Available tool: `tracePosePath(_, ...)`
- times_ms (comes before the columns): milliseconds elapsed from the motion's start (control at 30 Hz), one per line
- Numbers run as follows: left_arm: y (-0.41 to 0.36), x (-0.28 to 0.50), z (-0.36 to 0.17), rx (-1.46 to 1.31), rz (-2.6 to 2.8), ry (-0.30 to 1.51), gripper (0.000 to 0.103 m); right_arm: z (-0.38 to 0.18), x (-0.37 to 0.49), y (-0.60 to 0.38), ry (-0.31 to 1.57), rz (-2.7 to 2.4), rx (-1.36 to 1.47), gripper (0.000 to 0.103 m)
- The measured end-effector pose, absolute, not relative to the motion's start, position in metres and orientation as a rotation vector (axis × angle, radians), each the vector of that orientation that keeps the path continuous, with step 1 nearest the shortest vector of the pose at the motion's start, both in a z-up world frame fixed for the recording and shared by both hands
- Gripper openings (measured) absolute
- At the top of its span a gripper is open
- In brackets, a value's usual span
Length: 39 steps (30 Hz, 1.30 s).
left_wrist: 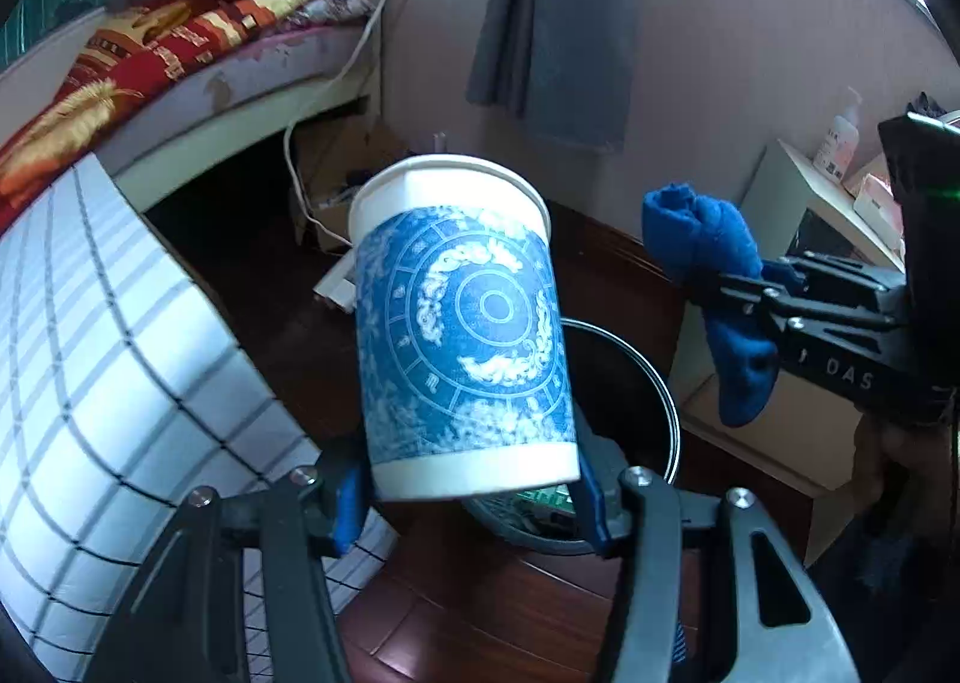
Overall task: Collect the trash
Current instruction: 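Lift and carry the paper cup and blue cloth over the black bin, then open both tools to drop the cup and cloth into the bin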
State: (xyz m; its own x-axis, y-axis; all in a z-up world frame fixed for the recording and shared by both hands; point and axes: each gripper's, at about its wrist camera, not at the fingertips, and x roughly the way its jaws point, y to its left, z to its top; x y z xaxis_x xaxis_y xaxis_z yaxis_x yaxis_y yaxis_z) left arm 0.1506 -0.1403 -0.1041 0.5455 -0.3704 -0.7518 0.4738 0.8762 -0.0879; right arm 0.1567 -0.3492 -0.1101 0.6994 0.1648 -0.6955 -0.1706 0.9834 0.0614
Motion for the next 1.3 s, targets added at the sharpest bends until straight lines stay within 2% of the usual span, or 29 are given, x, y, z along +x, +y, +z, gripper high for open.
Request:
tracePosePath(733, -0.196, 0.198, -0.202, 0.063, -0.56, 1.05, 0.057, -0.223, 0.22, -0.381, 1.039, 0.258, 0.018, 0.03)
tracePosePath(767, -0.198, 0.198, -0.205, 0.079, -0.545, 1.046, 0.058, -0.228, 0.224, -0.382, 1.064, 0.257, 0.023, 0.035)
tracePosePath(800, -0.197, 0.199, -0.208, 0.11, -0.494, 1.044, 0.069, -0.23, 0.224, -0.385, 1.064, 0.243, 0.027, 0.043)
tracePosePath(833, -0.194, 0.2, -0.209, 0.118, -0.463, 1.05, 0.087, -0.229, 0.222, -0.39, 1.052, 0.228, 0.044, 0.079)
tracePosePath(867, -0.189, 0.199, -0.209, 0.1, -0.45, 1.05, 0.093, -0.227, 0.22, -0.393, 1.046, 0.231, 0.06, 0.101)
tracePosePath(900, -0.182, 0.196, -0.206, 0.083, -0.436, 1.041, 0.098, -0.223, 0.218, -0.395, 1.043, 0.216, 0.065, 0.101)
tracePosePath(1067, -0.157, 0.183, -0.185, 0.05, -0.355, 0.971, 0.102, -0.206, 0.206, -0.399, 0.984, 0.122, 0.045, 0.103)
tracePosePath(1300, -0.144, 0.164, -0.164, 0.079, -0.314, 0.919, 0.102, -0.19, 0.191, -0.388, 0.936, 0.071, -0.007, 0.103)
